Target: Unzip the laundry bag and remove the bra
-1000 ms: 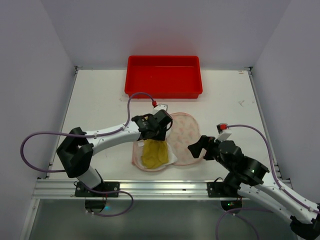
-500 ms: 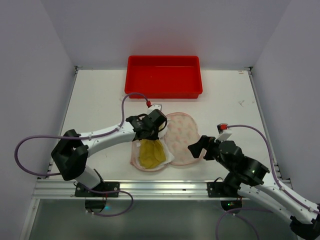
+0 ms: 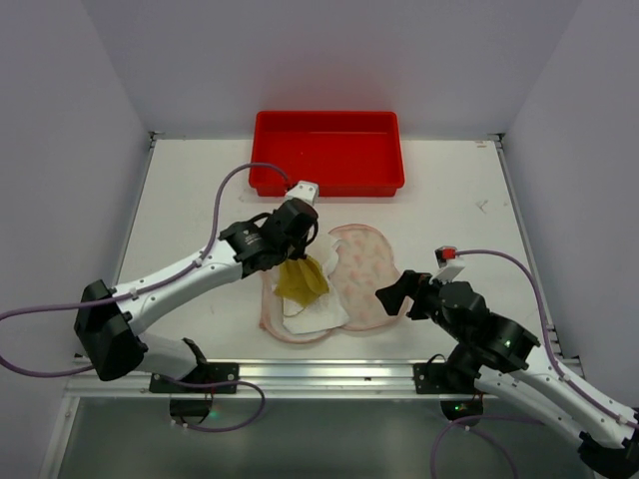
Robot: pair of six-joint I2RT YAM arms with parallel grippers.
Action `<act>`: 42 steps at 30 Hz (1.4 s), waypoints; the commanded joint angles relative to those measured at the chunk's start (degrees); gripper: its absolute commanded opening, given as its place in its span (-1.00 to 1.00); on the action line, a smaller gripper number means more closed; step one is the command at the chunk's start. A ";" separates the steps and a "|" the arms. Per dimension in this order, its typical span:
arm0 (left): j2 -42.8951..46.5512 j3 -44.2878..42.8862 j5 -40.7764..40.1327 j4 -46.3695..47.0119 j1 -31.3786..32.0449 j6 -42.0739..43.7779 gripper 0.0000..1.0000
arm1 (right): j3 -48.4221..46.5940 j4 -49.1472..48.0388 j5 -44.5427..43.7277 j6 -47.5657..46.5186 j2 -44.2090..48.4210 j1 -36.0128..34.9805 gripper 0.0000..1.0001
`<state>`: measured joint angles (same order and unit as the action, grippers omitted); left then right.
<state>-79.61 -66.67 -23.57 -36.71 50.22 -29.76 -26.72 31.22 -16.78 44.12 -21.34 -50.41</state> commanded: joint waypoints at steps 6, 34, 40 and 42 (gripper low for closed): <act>1.75 -15.58 -7.72 12.85 -6.97 31.57 -1.00 | -5.09 -1.87 -1.15 -2.89 -1.50 -0.12 0.97; -51.34 -41.08 25.60 54.81 -21.39 72.17 0.37 | -8.17 -12.24 1.66 -10.28 -16.18 0.05 0.97; -46.61 -43.37 18.41 51.92 -16.83 55.56 1.00 | -7.38 -13.29 2.01 -9.40 -16.37 0.23 0.97; -41.19 -41.62 15.32 48.94 -14.90 50.17 1.00 | -6.94 -13.29 1.22 -8.88 -15.84 0.23 0.97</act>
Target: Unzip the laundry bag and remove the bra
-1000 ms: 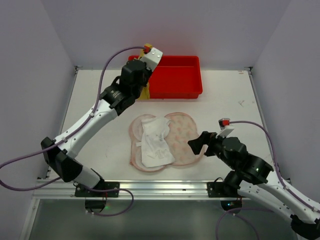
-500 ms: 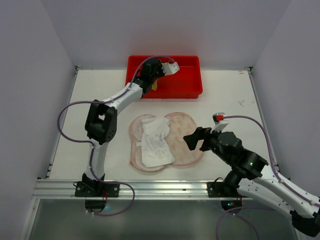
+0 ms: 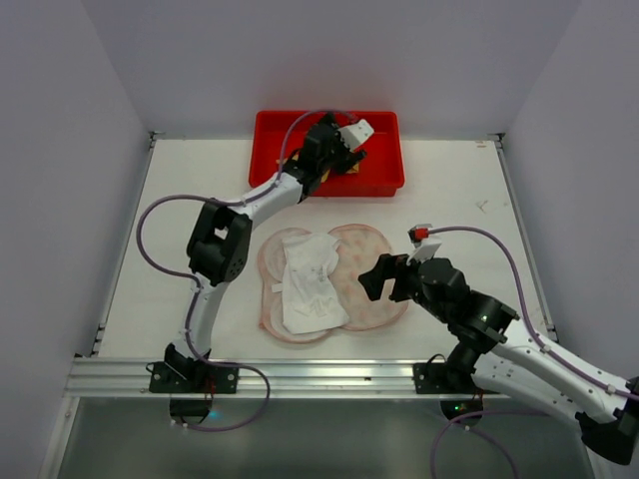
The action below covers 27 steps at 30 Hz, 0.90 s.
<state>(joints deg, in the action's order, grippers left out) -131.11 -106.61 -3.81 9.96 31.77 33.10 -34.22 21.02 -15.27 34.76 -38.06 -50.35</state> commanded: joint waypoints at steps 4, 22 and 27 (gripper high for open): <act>20.26 4.37 -18.64 -6.94 6.98 -31.89 1.00 | 1.52 -2.21 -2.13 1.71 3.17 0.51 0.97; 33.20 35.85 -26.07 -39.58 21.49 -72.29 1.00 | 6.53 2.54 -1.52 12.61 2.03 6.58 0.97; 30.04 37.00 -27.91 -41.42 23.07 -73.53 0.97 | 7.67 2.45 -0.90 12.96 2.47 6.58 0.97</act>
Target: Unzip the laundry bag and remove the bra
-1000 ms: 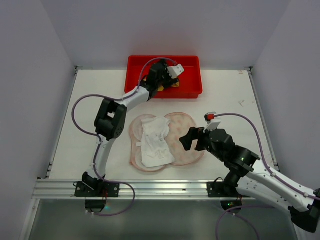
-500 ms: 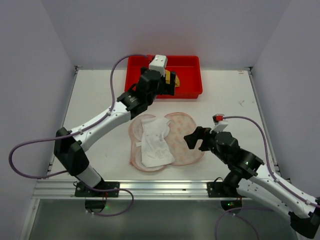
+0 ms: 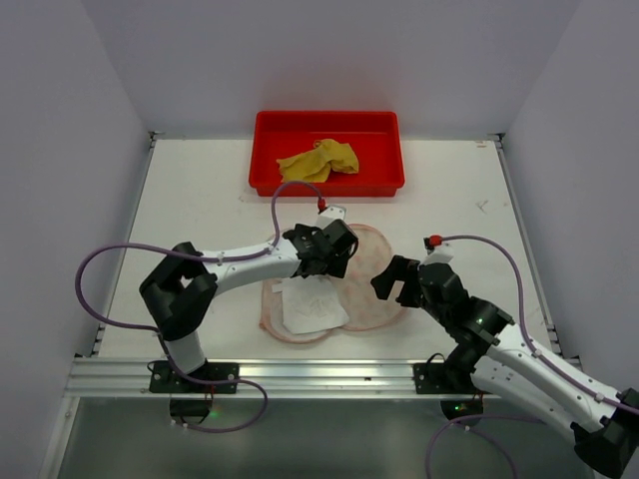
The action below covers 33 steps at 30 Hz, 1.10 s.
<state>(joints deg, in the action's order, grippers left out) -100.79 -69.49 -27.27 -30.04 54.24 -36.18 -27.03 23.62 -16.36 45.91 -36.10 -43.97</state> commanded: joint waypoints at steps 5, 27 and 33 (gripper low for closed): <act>0.51 1.46 -4.72 -1.51 0.69 -4.86 0.28 | 1.71 -0.59 0.45 1.99 1.12 0.37 0.97; 22.82 1.65 -15.63 11.48 -6.67 28.73 -1.00 | 0.66 -0.85 0.63 -0.56 3.75 0.81 0.97; 22.41 -0.11 -2.75 40.30 -18.46 59.59 -1.00 | 1.36 -2.78 2.38 -2.14 5.16 0.81 0.97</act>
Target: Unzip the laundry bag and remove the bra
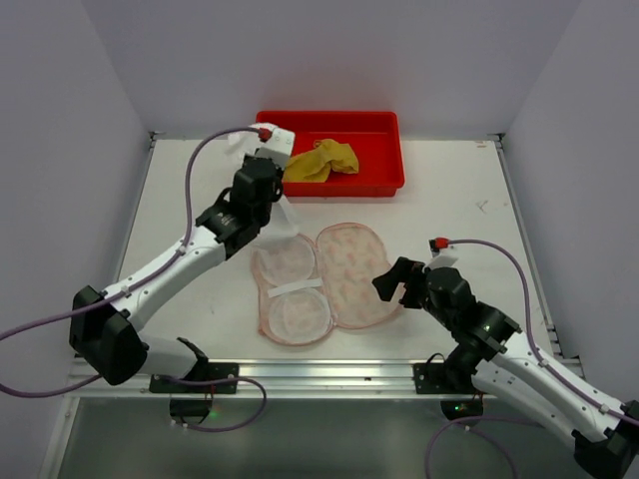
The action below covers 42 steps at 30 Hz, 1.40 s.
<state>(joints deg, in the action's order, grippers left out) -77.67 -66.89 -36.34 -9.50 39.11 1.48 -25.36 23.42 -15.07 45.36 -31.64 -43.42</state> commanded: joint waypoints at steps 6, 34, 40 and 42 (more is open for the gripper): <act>-16.00 -16.06 19.87 31.37 -10.54 38.73 -1.00 | -0.83 -3.91 3.73 -3.79 0.00 0.26 0.97; -60.41 -42.78 46.00 47.91 -9.41 24.74 -0.38 | -0.57 -6.11 8.48 -6.25 -6.33 0.62 0.97; -55.15 -40.43 34.00 40.47 -8.70 10.85 0.55 | 0.14 -6.81 8.30 -5.99 -5.63 0.70 0.97; -50.41 -38.94 25.93 33.62 -8.70 6.03 0.70 | 0.23 -7.33 8.48 -6.25 -5.71 0.79 0.97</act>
<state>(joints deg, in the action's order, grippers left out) -136.94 -106.65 1.80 30.59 30.50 19.29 -25.34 18.81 -7.44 39.83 -37.58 -43.00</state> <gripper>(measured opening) 0.814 0.986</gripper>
